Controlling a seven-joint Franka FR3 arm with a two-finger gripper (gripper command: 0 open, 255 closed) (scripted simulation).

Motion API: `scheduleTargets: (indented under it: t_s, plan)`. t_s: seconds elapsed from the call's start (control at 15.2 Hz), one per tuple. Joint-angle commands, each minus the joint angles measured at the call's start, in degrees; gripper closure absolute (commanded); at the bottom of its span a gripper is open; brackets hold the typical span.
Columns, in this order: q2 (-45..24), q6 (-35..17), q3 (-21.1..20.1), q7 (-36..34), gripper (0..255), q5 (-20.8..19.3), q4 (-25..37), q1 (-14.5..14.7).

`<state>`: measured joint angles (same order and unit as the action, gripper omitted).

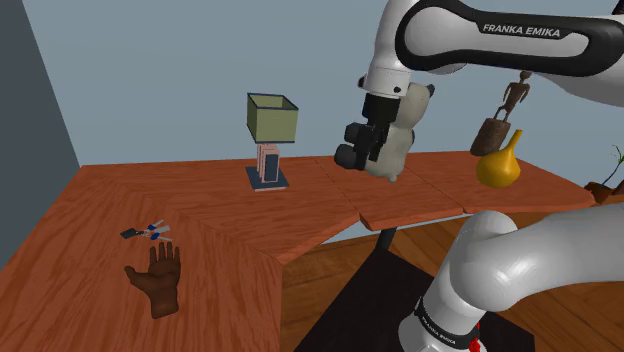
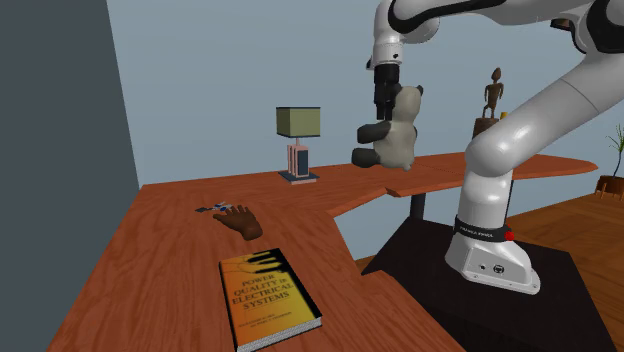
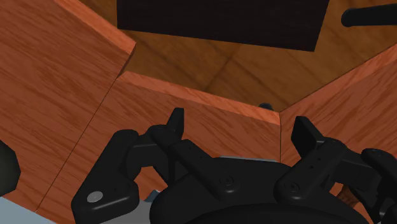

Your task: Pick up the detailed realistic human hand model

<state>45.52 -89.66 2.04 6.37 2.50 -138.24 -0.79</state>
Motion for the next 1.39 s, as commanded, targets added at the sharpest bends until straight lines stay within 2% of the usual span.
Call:
scheduleTargets:
  t_s: [0.0, 0.4, 0.79, 1.06, 1.32]
  plan:
    - [0.0, 0.0, 0.0, 0.0, 0, 0.0, 0.0, 0.0]
    - [-2.7, -8.0, -7.9, -9.5, 0, 5.1, -3.4, 2.0]
    - [-9.1, -16.8, -15.9, -18.9, 0, 8.7, -3.7, 3.7]
    - [-15.2, -22.6, -21.2, -25.4, 0, 9.7, -2.0, 4.0]
    - [-22.5, -28.1, -26.5, -32.4, 0, 8.8, 1.0, 3.5]
